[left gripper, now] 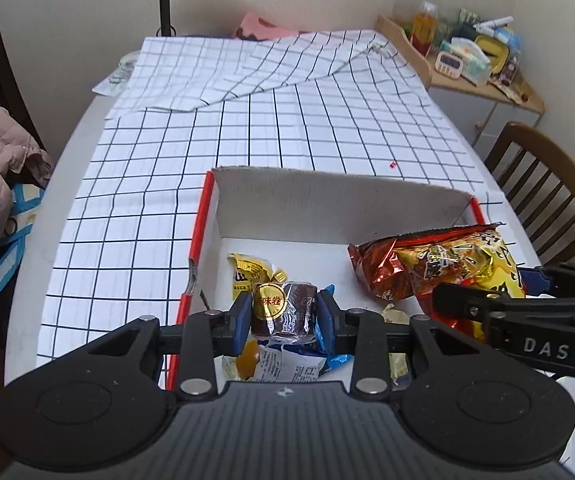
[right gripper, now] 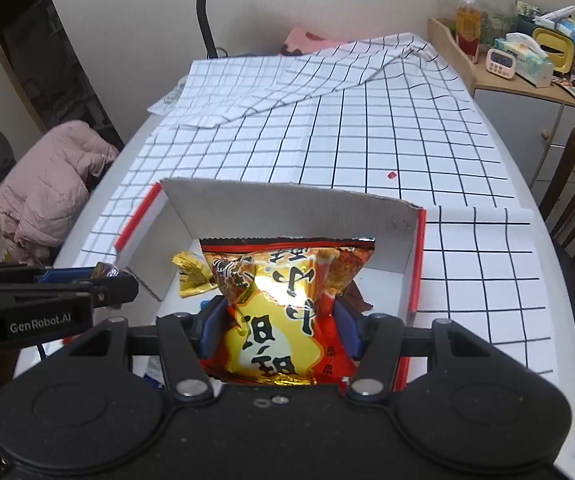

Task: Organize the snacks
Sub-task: 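Lift both held snacks and carry them over the red box, then lower both snacks into the box and open both tools to release them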

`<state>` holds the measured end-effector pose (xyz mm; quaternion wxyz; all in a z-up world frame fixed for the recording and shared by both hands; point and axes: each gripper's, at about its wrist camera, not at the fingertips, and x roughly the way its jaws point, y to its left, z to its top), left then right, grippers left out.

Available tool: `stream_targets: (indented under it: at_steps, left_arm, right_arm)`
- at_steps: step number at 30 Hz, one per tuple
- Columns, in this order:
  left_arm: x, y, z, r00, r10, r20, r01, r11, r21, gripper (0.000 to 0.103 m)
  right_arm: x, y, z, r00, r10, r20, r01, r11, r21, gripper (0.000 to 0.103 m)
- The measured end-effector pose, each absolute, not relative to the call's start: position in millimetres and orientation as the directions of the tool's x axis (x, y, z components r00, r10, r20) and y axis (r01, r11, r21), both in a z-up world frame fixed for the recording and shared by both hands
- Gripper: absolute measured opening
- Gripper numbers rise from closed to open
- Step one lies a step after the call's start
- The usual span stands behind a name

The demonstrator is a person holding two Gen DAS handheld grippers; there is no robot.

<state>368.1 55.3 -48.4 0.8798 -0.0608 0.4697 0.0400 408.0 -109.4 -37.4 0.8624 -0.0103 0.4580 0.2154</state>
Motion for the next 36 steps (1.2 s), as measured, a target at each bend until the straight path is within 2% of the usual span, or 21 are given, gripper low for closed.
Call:
stream_targets:
  at_steps: [10,25,28,31,33,36]
  left_arm:
    - [397.5,57.4,-88.0,0.457,0.037,-0.889,-0.148,0.988,-0.036,0.034]
    - [406.0,50.5,-106.7,0.406,0.05,-0.913,-0.135,0.991,-0.005,0.035]
    - [405.0,52.8,-104.3,0.414,0.049,-0.909,-0.144,0.989,-0.013,0.038]
    - [402.0,56.3,-100.5,0.426,0.052,-0.903,-0.158,0.987,-0.018,0.047]
    - [398.7,59.7,-97.1,0.436,0.042,-0.899,-0.165,0.986,-0.034,0.048]
    - [392.2,61.9,-90.8,0.45,0.039,-0.892,-0.166,0.985,-0.04,0.048]
  right_arm:
    - [423.3,-91.8,-71.4,0.436,0.332,-0.836,-0.422,0.896,0.136,0.057]
    - [427.7,-84.2,-73.8,0.427,0.338,-0.839,-0.446,0.886,0.13,0.062]
    - [426.9,-83.8,-73.1,0.431,0.334,-0.838,-0.442,0.888,0.127,0.068]
    - [426.0,-85.2,-70.8,0.444,0.329,-0.833,-0.433,0.893,0.122,0.078]
    - [424.7,-86.8,-68.1,0.449,0.332,-0.829,-0.43,0.894,0.125,0.085]
    - [420.5,-89.8,-62.2,0.456,0.343,-0.822,-0.424,0.895,0.138,0.087]
